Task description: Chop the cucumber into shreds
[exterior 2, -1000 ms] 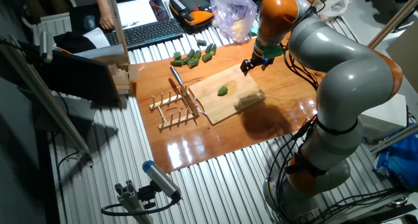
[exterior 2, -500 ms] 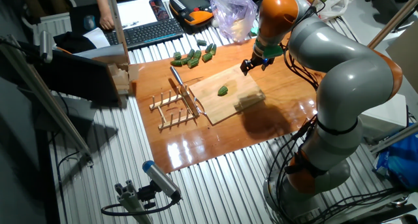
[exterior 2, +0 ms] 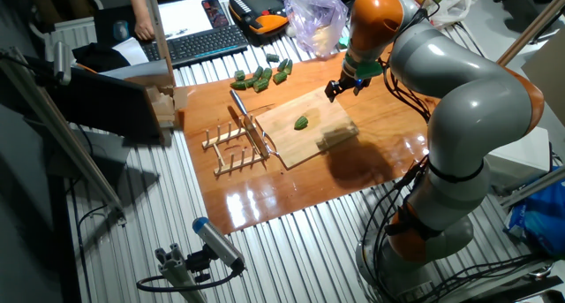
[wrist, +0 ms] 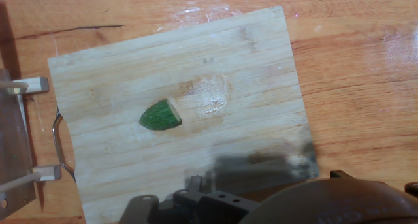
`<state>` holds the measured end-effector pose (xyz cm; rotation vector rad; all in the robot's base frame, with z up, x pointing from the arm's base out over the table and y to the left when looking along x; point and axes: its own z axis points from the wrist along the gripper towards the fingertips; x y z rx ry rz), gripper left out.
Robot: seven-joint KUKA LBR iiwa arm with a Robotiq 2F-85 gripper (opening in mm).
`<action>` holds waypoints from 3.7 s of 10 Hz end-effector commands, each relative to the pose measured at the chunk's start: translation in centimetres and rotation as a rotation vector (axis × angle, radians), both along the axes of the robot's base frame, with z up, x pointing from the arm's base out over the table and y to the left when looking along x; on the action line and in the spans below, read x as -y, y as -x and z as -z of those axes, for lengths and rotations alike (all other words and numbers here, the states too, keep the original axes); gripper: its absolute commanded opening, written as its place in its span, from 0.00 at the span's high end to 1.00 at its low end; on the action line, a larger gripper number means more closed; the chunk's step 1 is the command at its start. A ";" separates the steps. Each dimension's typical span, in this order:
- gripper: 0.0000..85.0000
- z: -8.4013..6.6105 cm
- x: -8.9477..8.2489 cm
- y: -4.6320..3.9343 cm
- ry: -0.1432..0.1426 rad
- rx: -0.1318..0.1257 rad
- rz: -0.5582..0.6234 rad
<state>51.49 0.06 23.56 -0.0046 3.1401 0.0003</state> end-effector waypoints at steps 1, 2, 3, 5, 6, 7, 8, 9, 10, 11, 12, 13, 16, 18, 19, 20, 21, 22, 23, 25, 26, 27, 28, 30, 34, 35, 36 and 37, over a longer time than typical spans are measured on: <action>1.00 0.0 0.0 0.00 0.006 -0.208 -0.142; 1.00 0.0 0.0 0.00 0.006 -0.208 -0.142; 1.00 0.0 0.0 0.00 0.006 -0.208 -0.142; 1.00 0.0 0.0 0.00 0.006 -0.206 -0.142; 1.00 0.0 0.0 0.00 0.005 -0.206 -0.150; 1.00 0.0 0.0 0.02 0.005 -0.203 -0.158; 1.00 0.0 0.0 0.03 0.005 -0.202 -0.158; 1.00 0.0 0.0 0.03 0.005 -0.202 -0.156; 1.00 0.0 0.0 0.05 0.005 -0.199 -0.158; 1.00 0.0 0.0 0.05 0.003 -0.198 -0.159; 1.00 0.0 0.0 0.06 0.003 -0.197 -0.159; 1.00 0.0 0.0 0.05 0.003 -0.198 -0.159; 1.00 0.0 0.0 0.05 0.004 -0.198 -0.149; 1.00 0.0 0.0 0.05 -0.010 -0.145 -0.088; 1.00 0.0 0.0 0.05 -0.044 -0.060 -0.042; 1.00 0.0 0.0 0.05 -0.019 -0.056 -0.033; 1.00 0.0 0.0 0.05 -0.009 -0.087 -0.046; 1.00 0.0 0.0 0.05 -0.014 -0.103 -0.079; 1.00 0.0 0.0 0.05 -0.038 -0.142 -0.121; 1.00 0.0 0.0 0.05 -0.076 -0.161 -0.174; 1.00 0.0 0.0 0.05 -0.051 -0.125 -0.161; 1.00 0.0 0.0 0.05 -0.080 -0.126 -0.156; 1.00 0.0 0.0 0.05 -0.110 -0.126 -0.136; 1.00 0.0 0.0 0.05 -0.110 -0.126 -0.084; 1.00 0.3 -10.6 0.91 -0.091 -0.093 -0.017; 1.00 1.0 -11.3 1.23 -0.083 -0.084 -0.009; 1.00 1.2 -11.5 1.33 -0.072 -0.078 -0.008; 1.00 1.2 -11.4 1.24 -0.074 -0.078 -0.013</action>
